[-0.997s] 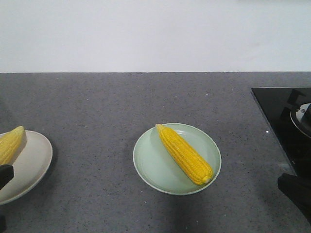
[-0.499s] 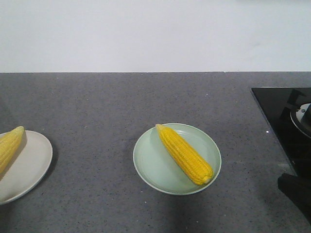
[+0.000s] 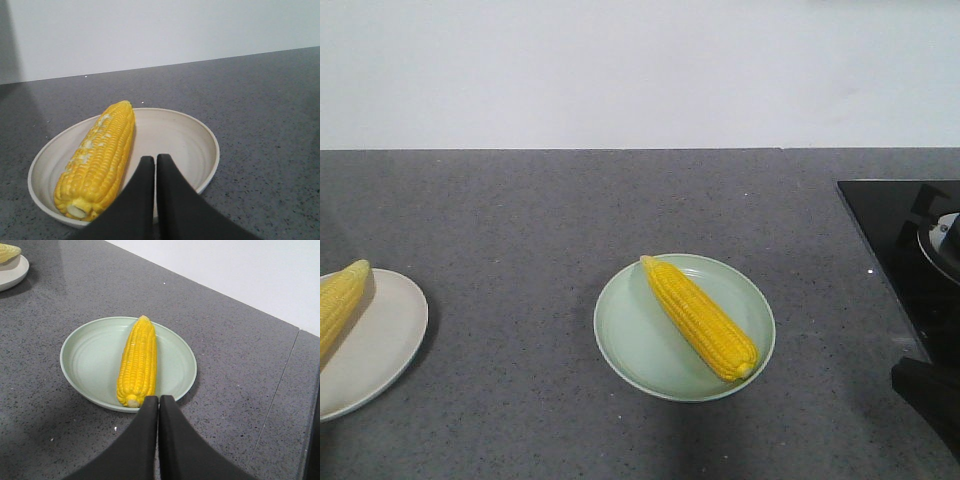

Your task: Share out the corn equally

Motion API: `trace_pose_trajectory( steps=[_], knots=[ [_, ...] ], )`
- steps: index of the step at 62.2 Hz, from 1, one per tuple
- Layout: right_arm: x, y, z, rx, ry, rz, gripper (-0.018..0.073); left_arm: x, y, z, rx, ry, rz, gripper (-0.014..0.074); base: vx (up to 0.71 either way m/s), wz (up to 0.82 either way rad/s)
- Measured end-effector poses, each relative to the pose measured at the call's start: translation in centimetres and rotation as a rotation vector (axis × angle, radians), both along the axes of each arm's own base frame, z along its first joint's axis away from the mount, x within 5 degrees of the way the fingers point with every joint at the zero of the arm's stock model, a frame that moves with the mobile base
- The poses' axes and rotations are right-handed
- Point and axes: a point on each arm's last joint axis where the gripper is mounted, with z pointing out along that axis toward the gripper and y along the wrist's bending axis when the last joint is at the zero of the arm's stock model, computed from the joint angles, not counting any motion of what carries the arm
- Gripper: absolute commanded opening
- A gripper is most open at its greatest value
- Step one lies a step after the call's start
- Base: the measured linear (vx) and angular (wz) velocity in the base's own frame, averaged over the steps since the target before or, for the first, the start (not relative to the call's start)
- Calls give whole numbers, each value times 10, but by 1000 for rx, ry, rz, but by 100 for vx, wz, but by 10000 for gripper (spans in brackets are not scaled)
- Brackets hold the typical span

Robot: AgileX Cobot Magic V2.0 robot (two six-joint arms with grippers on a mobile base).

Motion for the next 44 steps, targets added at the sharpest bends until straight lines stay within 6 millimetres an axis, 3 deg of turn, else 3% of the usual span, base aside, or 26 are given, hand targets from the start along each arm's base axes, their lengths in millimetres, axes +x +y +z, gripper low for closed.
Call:
trace_pose_trajectory(
  steps=[44],
  knots=[
    [0,0,0,1,0,0,-4,0,0,5,-3,-53,-1,-7,0,0]
  ],
)
